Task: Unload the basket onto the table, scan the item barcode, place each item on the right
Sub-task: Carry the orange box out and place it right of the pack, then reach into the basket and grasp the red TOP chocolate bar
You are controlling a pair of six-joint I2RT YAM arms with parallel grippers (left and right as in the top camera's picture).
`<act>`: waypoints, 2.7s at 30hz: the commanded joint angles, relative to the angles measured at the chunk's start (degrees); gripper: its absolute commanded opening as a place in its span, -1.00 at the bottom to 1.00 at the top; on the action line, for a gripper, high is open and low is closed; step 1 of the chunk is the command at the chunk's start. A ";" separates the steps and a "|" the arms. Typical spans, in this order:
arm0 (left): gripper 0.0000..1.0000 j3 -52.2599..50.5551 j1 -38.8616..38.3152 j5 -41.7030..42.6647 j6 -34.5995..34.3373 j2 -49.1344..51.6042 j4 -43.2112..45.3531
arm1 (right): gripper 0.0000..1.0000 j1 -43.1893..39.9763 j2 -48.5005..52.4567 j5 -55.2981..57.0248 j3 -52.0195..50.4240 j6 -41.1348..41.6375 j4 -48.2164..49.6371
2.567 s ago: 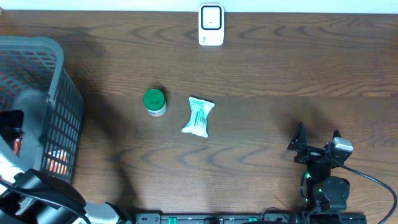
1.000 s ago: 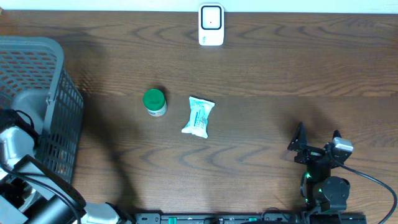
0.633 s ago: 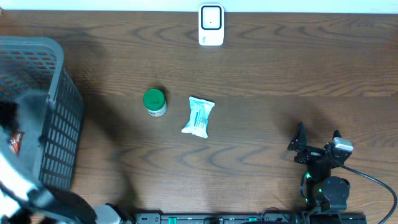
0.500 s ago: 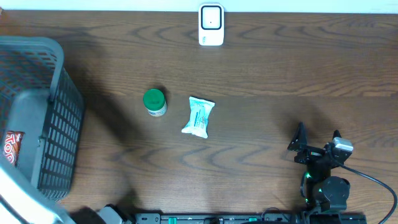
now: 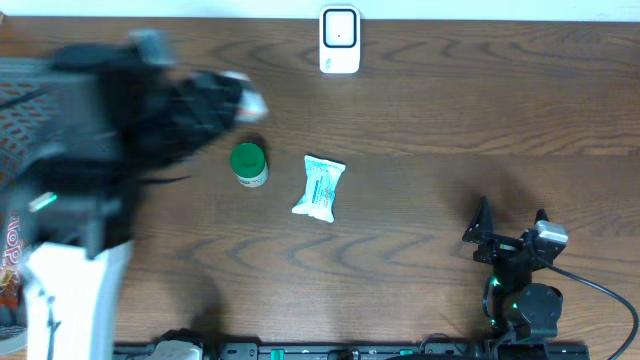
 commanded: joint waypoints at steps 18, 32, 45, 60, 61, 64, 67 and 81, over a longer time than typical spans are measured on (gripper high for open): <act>0.31 -0.92 -30.82 -17.64 -2.75 47.15 7.89 | 0.98 -0.44 -0.04 -0.07 -0.13 -0.79 -0.09; 0.91 18.38 -25.35 -20.39 15.56 40.57 0.68 | 0.99 -0.44 -0.04 -0.07 -0.13 -0.79 -0.09; 0.92 35.78 27.82 -32.79 9.46 16.81 -24.33 | 0.98 -0.44 -0.04 -0.07 -0.13 -0.79 -0.09; 0.92 1.68 55.15 -38.73 -6.45 20.81 -13.60 | 0.99 -0.44 -0.04 -0.07 -0.13 -0.79 -0.09; 0.92 -0.85 55.15 -39.76 -6.45 20.81 -11.72 | 0.98 -0.44 -0.04 -0.07 -0.13 -0.79 -0.09; 0.91 -6.95 55.15 -40.37 -6.45 20.81 -6.16 | 0.99 -0.44 -0.04 -0.09 -0.13 -0.79 -0.09; 0.92 -12.11 55.15 -40.37 -6.45 20.83 -0.48 | 0.99 -0.44 -0.04 -0.07 -0.13 -0.79 -0.09; 0.92 -15.21 55.15 -44.48 -2.73 30.60 10.99 | 0.99 -0.44 -0.04 -0.07 -0.13 -0.79 -0.09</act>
